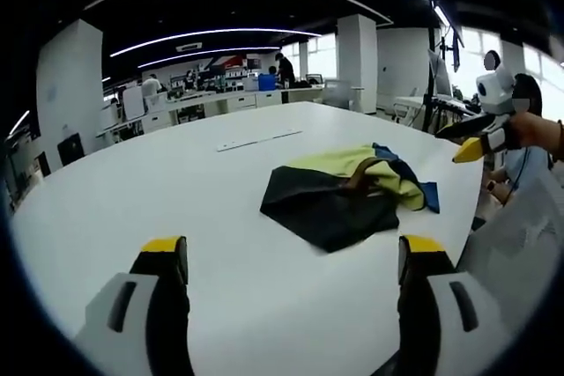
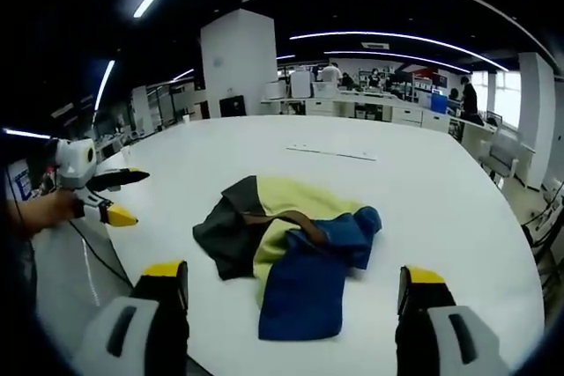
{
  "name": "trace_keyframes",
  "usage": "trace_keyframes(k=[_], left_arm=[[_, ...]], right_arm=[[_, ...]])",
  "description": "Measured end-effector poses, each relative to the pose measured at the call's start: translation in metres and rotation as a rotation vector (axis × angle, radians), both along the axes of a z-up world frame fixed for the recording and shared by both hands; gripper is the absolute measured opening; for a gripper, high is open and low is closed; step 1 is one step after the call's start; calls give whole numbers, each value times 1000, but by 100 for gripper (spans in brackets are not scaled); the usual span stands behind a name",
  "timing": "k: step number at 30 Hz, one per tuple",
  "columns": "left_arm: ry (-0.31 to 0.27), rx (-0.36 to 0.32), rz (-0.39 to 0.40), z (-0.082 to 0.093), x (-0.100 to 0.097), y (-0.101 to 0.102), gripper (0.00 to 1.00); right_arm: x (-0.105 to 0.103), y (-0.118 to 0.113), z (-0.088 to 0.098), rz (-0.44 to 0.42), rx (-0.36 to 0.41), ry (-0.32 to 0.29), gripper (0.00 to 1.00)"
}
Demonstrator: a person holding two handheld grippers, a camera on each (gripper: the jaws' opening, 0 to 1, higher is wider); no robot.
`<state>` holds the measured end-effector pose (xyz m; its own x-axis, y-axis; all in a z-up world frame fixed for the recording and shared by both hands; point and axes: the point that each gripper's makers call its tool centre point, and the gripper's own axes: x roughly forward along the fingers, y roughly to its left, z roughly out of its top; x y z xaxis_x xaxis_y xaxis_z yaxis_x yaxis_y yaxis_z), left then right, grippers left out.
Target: Fold the garment on the visible template until the final outline fits inside the template.
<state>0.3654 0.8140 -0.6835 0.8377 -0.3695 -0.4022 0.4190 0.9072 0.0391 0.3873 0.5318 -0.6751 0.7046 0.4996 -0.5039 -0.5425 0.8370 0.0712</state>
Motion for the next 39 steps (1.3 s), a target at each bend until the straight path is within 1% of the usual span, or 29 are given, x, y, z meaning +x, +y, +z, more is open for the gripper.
trace_keyframes(k=[6,9,11,14,18,21,23,28,31,35,39], left_arm=[[0,-15,4,1,0,1,96],[5,-22,7,0,-1,2,93],[12,-39,18,-1,-1,2,92],[14,-43,18,-1,-1,1,89],[13,-6,8,3,3,0,85],[1,-1,-16,10,9,-6,84],[-4,19,-33,12,14,-11,82],[-10,27,-45,16,27,-20,77],[1,29,-58,12,33,-26,74],[7,22,-72,5,44,-33,72],[13,23,-95,0,54,-39,65]], right_arm=[[3,-2,3,3,-4,-13,100],[5,-2,5,7,-3,-25,100],[7,-2,6,15,-3,-28,99],[10,-1,7,31,-11,-41,96],[15,2,7,55,-18,-37,91],[19,5,8,81,-28,-44,86],[22,7,8,96,-26,-48,83],[29,9,2,127,-17,-25,77],[32,8,-4,135,-6,-6,71],[38,6,-14,148,-26,0,63],[47,2,-20,167,-62,-20,52]])
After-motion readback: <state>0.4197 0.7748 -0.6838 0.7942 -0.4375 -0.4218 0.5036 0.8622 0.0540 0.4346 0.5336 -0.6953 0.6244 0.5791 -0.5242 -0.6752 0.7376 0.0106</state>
